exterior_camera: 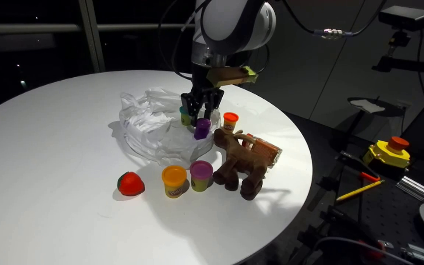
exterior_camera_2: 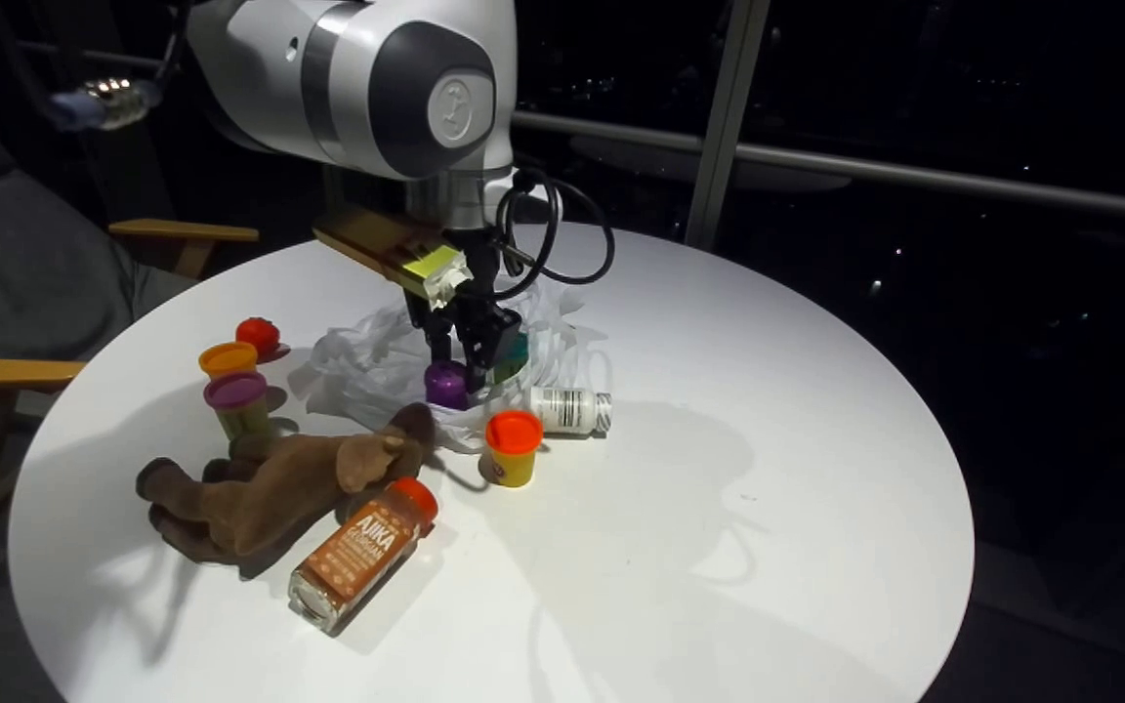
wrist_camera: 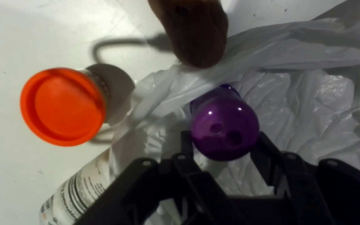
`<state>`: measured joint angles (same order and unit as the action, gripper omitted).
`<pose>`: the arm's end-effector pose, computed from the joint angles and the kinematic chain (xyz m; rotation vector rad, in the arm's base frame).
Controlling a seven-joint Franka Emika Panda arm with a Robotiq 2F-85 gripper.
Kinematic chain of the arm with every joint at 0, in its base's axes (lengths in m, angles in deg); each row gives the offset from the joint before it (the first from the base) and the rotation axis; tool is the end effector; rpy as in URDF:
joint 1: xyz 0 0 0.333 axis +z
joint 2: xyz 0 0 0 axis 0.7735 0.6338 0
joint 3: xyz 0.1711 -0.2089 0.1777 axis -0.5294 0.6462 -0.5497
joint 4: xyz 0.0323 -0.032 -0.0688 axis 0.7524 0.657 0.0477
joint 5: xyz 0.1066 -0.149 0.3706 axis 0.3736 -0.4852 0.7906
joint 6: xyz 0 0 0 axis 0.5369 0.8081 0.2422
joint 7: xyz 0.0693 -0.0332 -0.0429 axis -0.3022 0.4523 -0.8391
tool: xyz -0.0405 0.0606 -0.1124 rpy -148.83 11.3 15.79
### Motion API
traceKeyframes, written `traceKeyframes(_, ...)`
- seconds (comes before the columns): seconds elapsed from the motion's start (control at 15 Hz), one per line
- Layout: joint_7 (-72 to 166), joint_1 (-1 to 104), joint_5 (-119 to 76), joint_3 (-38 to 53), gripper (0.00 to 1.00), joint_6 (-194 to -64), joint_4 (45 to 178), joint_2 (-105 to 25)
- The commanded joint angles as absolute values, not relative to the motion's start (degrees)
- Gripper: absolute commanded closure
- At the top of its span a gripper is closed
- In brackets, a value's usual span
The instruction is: Place the containers, strawberry toy and deer toy inside the white plastic bag
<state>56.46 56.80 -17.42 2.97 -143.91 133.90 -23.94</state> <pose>0.6180 0.0695 0.1305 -3.1116 0.2406 -0.0366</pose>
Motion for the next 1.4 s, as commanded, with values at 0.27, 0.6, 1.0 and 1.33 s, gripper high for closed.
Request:
traceKeyframes(0.27,55.97,56.00,-16.74,4.18,0.00,-149.33,142.68,-34.96)
traceKeyframes(0.6,50.02,52.35,-17.34,4.76,0.00,-149.87,150.43,-42.48)
traceKeyframes(1.0,43.62,50.39,-18.34,4.71,0.00,-150.09,152.84,-41.22)
traceKeyframes(1.33,43.79,50.58,-18.71,5.14,0.00,-149.57,150.67,-37.05)
